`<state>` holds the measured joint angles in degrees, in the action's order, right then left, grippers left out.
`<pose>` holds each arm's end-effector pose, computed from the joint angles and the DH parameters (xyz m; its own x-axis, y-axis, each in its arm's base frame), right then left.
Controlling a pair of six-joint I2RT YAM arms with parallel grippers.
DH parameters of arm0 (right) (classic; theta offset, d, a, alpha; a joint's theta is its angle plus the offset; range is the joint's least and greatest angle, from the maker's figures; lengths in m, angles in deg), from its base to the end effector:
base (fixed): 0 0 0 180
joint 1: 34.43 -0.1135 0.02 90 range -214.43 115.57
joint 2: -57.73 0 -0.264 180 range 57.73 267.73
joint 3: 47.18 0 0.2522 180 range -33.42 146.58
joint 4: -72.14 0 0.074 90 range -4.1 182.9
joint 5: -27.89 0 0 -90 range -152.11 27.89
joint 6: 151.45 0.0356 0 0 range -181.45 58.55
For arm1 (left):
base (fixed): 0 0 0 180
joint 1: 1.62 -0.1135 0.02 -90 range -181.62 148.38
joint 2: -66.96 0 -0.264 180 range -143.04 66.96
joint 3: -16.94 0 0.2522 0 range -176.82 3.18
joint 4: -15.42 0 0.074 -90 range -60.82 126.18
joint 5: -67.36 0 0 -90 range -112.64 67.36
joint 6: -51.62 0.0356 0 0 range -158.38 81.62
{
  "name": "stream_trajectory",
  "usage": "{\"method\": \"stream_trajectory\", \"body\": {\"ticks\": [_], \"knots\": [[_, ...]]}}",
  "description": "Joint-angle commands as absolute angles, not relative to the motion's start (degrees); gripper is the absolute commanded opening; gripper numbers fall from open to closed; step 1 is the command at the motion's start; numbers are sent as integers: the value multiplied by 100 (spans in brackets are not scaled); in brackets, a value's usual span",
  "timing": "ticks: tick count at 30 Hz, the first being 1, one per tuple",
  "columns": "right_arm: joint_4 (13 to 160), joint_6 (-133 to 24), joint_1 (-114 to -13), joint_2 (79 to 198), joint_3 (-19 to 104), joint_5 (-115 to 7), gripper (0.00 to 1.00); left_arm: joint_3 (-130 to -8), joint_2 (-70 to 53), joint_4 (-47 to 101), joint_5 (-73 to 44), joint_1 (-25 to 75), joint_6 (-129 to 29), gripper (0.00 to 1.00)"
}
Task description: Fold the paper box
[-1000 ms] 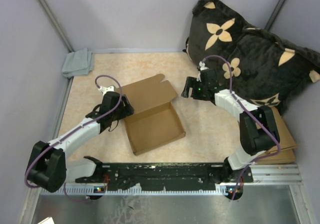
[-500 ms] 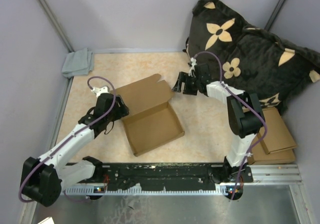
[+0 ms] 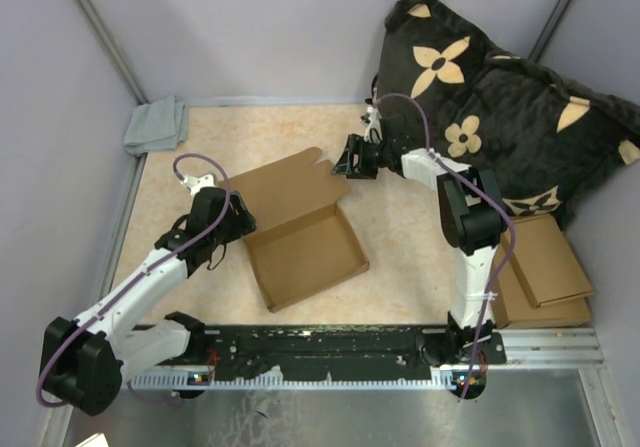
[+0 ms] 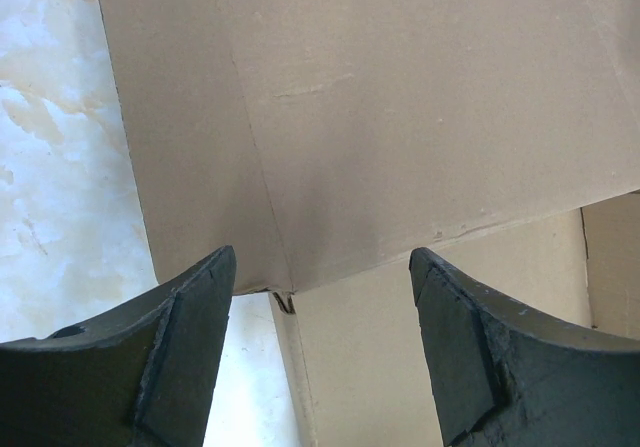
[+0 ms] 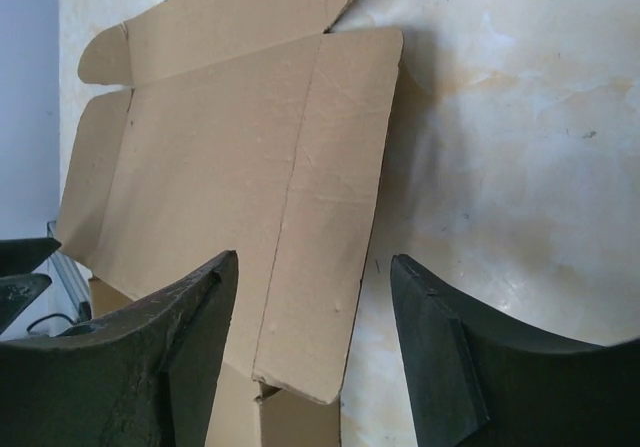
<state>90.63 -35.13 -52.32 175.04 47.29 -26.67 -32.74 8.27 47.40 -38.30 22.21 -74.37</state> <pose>0.4228 0.1582 0.1822 -0.8580 0.1026 -0.5033 -0.3171 0.6650 0.6762 0.1993 -0.0775 0.2285 -0.6046 -0.3515 -0.7148 -0.1886 0.9350 -0.3003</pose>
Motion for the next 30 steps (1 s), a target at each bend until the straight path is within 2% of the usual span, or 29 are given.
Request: {"method": "stream_trajectory", "body": {"ticks": [1, 9, 13, 20, 24, 30], "knots": [[9247, -3673, -5317, 17600, 5239, -2449, 62, -3345, 943, 4790, -3913, 2184, -7382, 77], [9720, -3979, -5586, 17692, 5560, -2563, 53, -3328, 956, 4794, -3916, 2178, -7398, 77], [10011, -4050, -5658, 17721, 5678, -3310, 53, -3312, 995, 4828, -3943, 2175, -7396, 77], [10119, -3969, -5654, 17567, 5626, -4758, 59, -3320, 1119, 4909, -4043, 2176, -7373, 77], [10263, -4048, -5650, 17762, 5845, -4390, 59, -3310, 1121, 4922, -4068, 2175, -7372, 77], [9780, -3958, -5634, 17982, 5795, -2945, 56, -3269, 1122, 4917, -4060, 2176, -7380, 77]]}}
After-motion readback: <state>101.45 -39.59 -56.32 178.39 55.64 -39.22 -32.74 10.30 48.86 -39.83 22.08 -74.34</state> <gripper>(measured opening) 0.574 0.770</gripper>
